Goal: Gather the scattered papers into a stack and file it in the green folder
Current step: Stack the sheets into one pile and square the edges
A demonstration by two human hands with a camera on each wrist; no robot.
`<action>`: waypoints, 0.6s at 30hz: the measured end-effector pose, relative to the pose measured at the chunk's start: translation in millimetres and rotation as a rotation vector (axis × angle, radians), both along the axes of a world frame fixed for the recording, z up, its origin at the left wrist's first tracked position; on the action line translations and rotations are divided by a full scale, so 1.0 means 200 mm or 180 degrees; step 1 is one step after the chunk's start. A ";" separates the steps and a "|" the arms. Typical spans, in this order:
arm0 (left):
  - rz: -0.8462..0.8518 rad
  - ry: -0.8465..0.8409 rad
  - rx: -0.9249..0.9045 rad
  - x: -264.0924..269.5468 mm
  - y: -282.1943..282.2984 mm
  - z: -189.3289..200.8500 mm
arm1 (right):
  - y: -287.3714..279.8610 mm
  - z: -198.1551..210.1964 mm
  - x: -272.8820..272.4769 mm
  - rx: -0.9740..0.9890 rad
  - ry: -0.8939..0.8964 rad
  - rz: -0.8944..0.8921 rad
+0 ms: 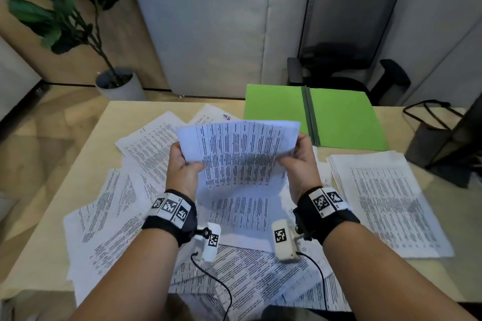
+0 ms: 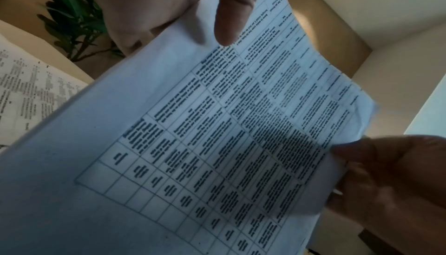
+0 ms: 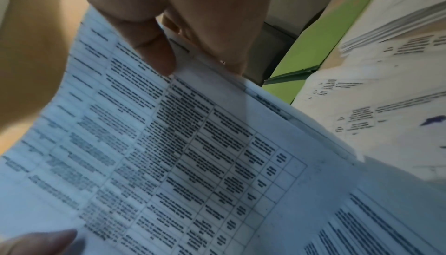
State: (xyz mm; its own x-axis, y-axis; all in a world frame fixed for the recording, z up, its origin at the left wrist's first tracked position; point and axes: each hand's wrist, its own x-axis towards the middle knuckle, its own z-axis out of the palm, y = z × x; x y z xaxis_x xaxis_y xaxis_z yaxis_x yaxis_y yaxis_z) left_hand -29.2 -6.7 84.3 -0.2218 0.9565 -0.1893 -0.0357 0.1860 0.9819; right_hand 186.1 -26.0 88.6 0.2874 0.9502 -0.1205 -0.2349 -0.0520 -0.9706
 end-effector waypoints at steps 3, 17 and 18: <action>0.0068 0.0022 0.0125 0.01 0.01 0.01 | 0.01 0.03 -0.03 0.0155 0.0081 0.0052; -0.0665 0.1869 -0.0472 0.07 -0.02 -0.25 | -0.05 -0.31 0.04 -0.1003 -0.2149 0.0056; -0.0763 0.1981 -0.0385 0.09 -0.01 -0.24 | -0.05 -0.31 0.07 -0.1004 -0.2167 -0.0103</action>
State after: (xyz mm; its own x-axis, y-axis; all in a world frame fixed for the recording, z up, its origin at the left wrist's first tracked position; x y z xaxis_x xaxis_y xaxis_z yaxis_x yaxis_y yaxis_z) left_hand -10.8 -9.6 36.4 -0.1086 0.9730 -0.2036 0.5856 0.2281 0.7779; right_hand 200.2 -35.0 27.5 0.4228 0.8899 -0.1713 0.4059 -0.3550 -0.8422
